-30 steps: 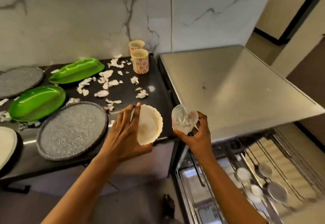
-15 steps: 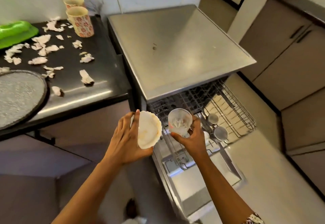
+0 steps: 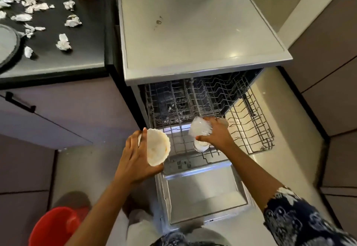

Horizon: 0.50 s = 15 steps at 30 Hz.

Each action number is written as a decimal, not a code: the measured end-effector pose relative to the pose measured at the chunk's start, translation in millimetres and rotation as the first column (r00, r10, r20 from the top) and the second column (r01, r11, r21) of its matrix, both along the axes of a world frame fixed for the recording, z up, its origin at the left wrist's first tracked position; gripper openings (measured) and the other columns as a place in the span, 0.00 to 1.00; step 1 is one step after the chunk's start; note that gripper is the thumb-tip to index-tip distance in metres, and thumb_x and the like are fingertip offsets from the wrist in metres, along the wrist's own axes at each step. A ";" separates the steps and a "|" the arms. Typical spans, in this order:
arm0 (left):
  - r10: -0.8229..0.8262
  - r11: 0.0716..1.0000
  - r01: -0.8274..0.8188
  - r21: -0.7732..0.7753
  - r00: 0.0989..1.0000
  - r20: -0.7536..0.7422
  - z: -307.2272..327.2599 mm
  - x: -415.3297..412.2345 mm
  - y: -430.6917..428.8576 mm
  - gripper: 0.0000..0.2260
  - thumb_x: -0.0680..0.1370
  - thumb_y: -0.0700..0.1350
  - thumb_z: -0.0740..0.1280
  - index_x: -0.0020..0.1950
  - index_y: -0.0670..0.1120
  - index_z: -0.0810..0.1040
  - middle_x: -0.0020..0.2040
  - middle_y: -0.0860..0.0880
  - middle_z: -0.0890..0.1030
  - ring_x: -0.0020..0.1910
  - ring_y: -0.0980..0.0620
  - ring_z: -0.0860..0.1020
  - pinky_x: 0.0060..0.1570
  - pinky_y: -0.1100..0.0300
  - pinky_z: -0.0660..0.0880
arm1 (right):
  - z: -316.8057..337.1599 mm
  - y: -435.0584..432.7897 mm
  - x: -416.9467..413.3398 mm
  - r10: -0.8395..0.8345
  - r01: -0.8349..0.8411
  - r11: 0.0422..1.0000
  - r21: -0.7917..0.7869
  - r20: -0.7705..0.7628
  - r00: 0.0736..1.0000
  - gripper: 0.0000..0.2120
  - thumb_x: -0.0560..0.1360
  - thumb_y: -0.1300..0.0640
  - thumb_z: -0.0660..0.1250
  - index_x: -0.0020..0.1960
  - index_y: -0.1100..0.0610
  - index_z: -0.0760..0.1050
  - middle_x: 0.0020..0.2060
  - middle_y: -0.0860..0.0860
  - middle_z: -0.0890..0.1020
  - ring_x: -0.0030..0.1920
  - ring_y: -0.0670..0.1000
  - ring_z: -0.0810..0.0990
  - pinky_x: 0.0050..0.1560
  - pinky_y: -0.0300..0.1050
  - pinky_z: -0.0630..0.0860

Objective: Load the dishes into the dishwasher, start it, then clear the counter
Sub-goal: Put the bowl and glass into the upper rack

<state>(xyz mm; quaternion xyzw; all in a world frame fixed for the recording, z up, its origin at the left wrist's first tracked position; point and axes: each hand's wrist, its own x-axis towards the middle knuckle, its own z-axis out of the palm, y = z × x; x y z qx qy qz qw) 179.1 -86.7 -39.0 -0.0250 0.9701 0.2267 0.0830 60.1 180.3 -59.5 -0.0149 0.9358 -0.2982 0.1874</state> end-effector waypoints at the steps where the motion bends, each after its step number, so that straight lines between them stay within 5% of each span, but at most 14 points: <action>1: 0.023 1.000 -0.023 0.003 1.000 0.013 -2.2 5.8 4.0 0.53 0.60 0.70 0.63 0.77 0.45 0.51 0.73 0.43 0.57 0.70 0.41 0.57 0.66 0.42 0.66 | -3.8 -3.8 -4.1 0.056 -0.056 0.998 0.031 0.012 0.998 0.39 0.62 0.51 0.79 0.67 0.58 0.65 0.60 0.58 0.74 0.59 0.58 0.74 0.55 0.48 0.73; 5: 0.103 0.995 -0.104 0.013 0.994 0.024 -4.5 27.4 12.0 0.54 0.59 0.71 0.63 0.77 0.45 0.51 0.73 0.42 0.57 0.70 0.40 0.60 0.66 0.43 0.66 | -12.7 -17.1 -16.1 0.187 -0.190 0.973 0.130 0.037 0.982 0.40 0.60 0.48 0.79 0.66 0.57 0.65 0.59 0.59 0.75 0.58 0.59 0.74 0.56 0.50 0.74; 10: 0.120 0.993 -0.120 0.011 0.993 -0.014 -0.8 20.8 18.0 0.53 0.59 0.71 0.62 0.77 0.43 0.54 0.72 0.41 0.60 0.68 0.40 0.60 0.64 0.43 0.67 | -10.1 -14.2 -40.8 0.105 -0.106 0.968 0.226 0.015 0.994 0.39 0.65 0.48 0.76 0.70 0.57 0.62 0.64 0.61 0.70 0.63 0.62 0.70 0.62 0.51 0.68; 15: 0.091 0.996 -0.091 0.004 0.996 0.009 -4.7 4.3 16.8 0.53 0.60 0.71 0.61 0.77 0.42 0.54 0.72 0.40 0.60 0.69 0.39 0.60 0.65 0.43 0.66 | -22.1 -30.4 -37.9 0.324 -0.346 0.876 0.336 0.119 0.938 0.38 0.65 0.48 0.75 0.70 0.56 0.64 0.64 0.60 0.71 0.63 0.60 0.68 0.60 0.48 0.67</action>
